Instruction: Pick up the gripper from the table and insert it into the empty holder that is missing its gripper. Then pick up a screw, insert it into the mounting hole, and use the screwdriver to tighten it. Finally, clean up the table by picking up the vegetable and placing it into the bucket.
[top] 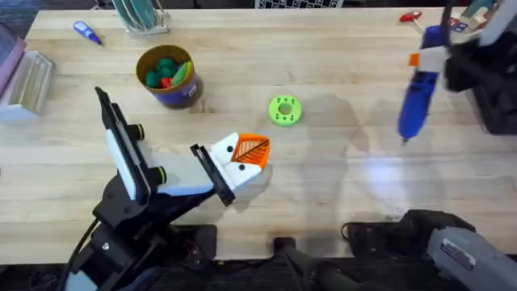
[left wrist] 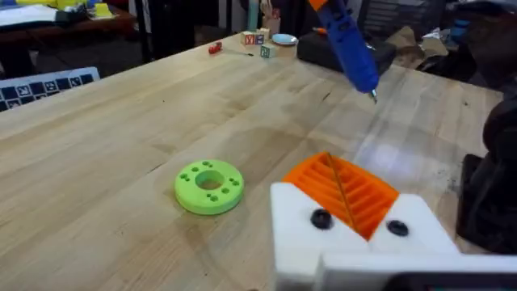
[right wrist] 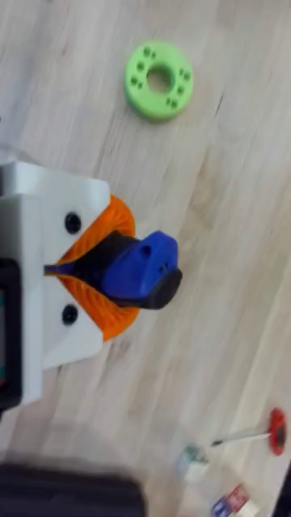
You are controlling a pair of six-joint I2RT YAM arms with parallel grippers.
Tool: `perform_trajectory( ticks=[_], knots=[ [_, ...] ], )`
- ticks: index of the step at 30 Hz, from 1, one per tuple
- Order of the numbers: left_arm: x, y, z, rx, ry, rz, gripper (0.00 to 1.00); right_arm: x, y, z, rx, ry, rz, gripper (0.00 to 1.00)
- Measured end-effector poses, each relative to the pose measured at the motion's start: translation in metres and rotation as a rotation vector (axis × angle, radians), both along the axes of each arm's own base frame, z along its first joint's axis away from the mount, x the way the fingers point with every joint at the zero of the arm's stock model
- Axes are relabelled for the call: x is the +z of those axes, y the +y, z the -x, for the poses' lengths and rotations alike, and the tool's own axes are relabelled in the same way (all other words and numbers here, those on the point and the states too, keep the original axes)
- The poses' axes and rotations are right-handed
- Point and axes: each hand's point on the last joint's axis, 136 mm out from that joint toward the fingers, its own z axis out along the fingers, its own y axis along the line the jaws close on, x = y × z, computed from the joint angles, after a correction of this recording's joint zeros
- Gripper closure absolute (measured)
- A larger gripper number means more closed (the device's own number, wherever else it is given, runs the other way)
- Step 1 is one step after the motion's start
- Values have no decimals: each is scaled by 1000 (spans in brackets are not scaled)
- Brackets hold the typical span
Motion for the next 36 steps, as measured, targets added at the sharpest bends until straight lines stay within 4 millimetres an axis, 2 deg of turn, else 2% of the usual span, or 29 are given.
perform_trajectory(
  ticks=[8,12,15,19,27,33,36],
  knots=[
    [0,0,0,0,0,0,986,7,83,3,209,-201,-151,978],
    [0,0,0,0,0,0,986,22,122,8,321,-282,-225,978],
    [0,0,0,0,0,0,986,43,149,11,402,-356,-277,978],
    [0,0,0,0,0,0,986,73,173,16,470,-457,-351,978],
    [0,0,0,0,0,0,986,109,203,32,585,-565,-453,978],
    [0,0,0,0,0,0,986,147,230,62,757,-672,-567,978],
    [0,0,0,0,0,0,986,158,242,78,836,-697,-610,978]
  ],
)
